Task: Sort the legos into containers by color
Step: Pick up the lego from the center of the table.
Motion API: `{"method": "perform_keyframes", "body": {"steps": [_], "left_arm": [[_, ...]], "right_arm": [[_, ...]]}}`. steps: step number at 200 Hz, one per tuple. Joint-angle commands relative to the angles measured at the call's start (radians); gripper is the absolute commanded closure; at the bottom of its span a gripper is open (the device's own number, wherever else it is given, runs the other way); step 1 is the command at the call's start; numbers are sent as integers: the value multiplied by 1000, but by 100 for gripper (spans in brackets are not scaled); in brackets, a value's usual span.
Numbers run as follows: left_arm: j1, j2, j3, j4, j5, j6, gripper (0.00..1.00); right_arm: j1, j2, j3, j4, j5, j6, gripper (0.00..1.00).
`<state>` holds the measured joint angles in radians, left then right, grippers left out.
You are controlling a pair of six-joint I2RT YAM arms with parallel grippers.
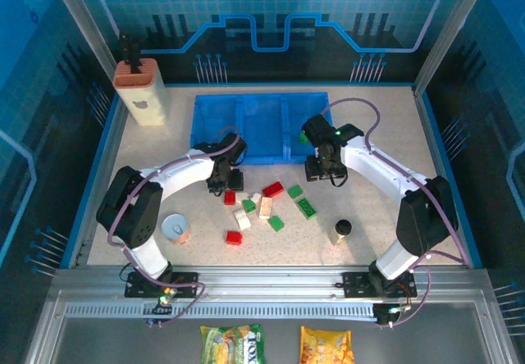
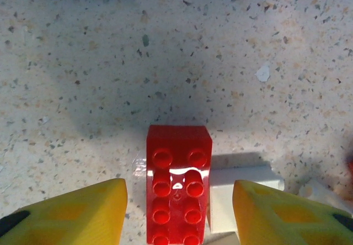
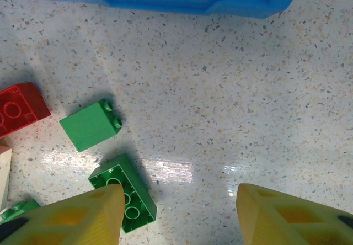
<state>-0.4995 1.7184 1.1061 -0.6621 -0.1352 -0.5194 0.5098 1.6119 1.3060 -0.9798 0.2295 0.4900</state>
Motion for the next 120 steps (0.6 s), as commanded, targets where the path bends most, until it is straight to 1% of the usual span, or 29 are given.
{"method": "perform_keyframes", "body": {"steps": [1, 29, 62, 120], "left_arm": [[-6, 34, -3, 29, 13, -11, 46], [-6, 58, -5, 34, -15, -8, 47], [-6, 68, -15, 48, -43, 1, 52], [-6, 88, -25, 61, -43, 5, 58]], "right_arm": [[1, -33, 19, -41, 21, 4, 43], [1, -35, 19, -44, 21, 6, 43], [4, -32, 19, -51, 21, 7, 44], [14, -32, 33, -68, 27, 13, 44]]}}
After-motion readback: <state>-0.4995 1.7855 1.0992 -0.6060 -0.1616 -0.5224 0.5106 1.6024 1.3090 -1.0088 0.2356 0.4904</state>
